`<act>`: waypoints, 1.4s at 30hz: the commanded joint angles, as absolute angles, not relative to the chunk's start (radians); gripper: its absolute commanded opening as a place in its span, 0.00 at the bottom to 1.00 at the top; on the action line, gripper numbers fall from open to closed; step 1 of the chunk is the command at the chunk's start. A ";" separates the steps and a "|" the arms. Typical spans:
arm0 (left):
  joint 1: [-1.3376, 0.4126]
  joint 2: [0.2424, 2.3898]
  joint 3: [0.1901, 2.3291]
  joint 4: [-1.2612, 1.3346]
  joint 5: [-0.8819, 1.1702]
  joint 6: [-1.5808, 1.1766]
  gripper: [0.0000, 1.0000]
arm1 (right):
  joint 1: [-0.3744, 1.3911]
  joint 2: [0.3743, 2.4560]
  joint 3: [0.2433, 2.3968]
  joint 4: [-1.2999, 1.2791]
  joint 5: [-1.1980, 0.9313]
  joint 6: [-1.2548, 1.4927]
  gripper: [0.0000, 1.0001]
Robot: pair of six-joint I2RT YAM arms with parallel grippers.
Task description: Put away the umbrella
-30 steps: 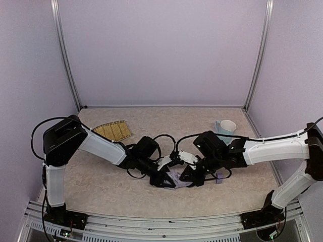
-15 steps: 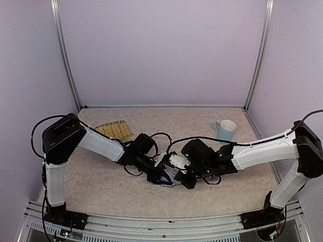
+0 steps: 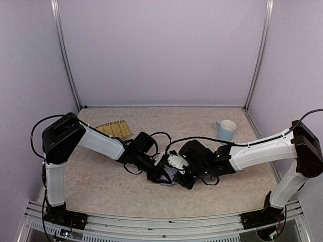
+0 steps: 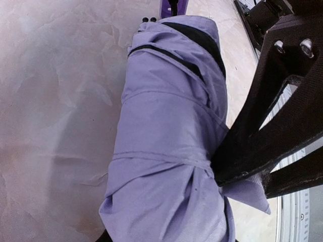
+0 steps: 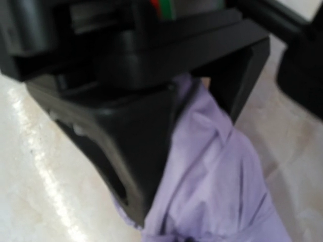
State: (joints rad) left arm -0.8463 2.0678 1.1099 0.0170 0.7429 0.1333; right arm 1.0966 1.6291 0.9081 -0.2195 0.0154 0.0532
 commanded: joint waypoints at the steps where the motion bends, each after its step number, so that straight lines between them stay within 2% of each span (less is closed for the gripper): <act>1: -0.822 2.200 1.049 -0.199 0.488 0.098 0.00 | 1.117 1.690 0.864 -0.400 -0.048 0.083 0.21; 7: -0.822 2.204 1.053 -0.202 0.488 0.100 0.00 | 1.121 1.658 0.837 -0.362 -0.119 0.147 0.23; 16: -0.830 2.200 1.051 -0.204 0.489 0.106 0.00 | 1.120 1.640 0.837 -0.379 -0.094 0.196 0.22; 25: -0.846 2.192 1.050 -0.204 0.475 0.115 0.00 | 1.076 1.376 0.856 -0.292 -0.318 0.113 0.23; 32: -0.850 2.193 1.053 -0.207 0.472 0.116 0.00 | 0.910 1.428 0.929 -0.337 -0.222 0.125 0.23; 37: -0.850 2.197 1.054 -0.209 0.474 0.116 0.00 | 0.970 1.505 0.899 -0.216 -0.155 0.104 0.23; 42: -0.848 2.202 1.059 -0.213 0.479 0.118 0.00 | 1.073 1.623 0.844 -0.211 0.091 0.100 0.19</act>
